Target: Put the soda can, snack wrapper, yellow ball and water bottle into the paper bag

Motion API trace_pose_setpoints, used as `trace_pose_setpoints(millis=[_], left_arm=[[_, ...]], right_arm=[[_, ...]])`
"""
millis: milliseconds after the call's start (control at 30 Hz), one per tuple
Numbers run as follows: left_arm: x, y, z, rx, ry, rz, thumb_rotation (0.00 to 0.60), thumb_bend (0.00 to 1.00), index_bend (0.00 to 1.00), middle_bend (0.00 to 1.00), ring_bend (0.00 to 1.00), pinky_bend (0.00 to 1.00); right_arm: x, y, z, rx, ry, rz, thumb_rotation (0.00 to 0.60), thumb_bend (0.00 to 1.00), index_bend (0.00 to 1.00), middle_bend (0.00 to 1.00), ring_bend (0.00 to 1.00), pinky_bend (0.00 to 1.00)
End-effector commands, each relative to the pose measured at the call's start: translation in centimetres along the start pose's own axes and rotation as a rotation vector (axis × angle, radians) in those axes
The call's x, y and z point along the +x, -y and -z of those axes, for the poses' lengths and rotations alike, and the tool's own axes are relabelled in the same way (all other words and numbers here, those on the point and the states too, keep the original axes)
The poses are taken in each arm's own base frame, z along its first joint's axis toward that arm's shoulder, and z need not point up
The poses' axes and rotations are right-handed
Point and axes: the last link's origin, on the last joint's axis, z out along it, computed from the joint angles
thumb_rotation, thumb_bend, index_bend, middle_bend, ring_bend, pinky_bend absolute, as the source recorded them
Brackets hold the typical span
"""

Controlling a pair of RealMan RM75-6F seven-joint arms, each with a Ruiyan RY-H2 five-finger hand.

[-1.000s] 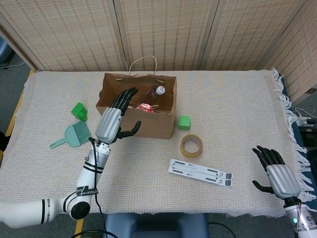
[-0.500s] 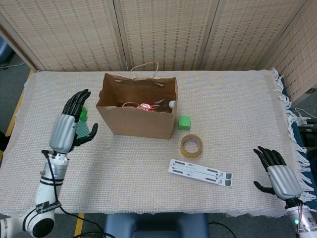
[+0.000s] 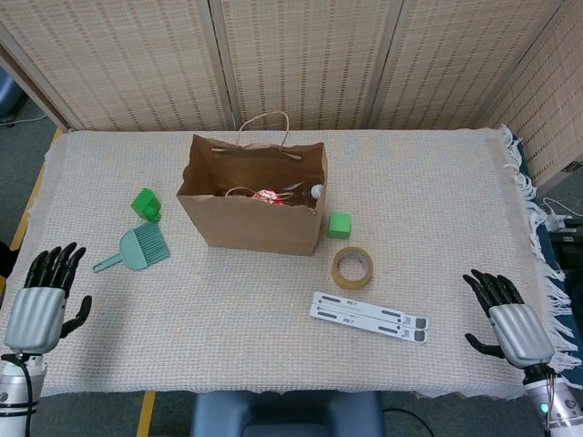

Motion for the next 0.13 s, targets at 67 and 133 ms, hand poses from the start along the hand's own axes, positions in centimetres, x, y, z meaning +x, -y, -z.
trace_pose_setpoints(millis=[67,133], left_arm=[[-0.86,1.96,2.33,0.006,-0.045,-0.132,0.600,0.44,0.00,0.00,0.00,0.04],[-0.90,2.12,2.22,0.009,-0.060,-0.109,0.600,0.43,0.00,0.00,0.00,0.04]], right_arm=[[-0.03,0.02,0.07,0.002,-0.001,0.003,0.600,0.13,0.00,0.00,0.00,0.00],[-0.04,0.06,0.04,0.006,-0.005,0.006,0.600,0.13,0.00,0.00,0.00,0.00]])
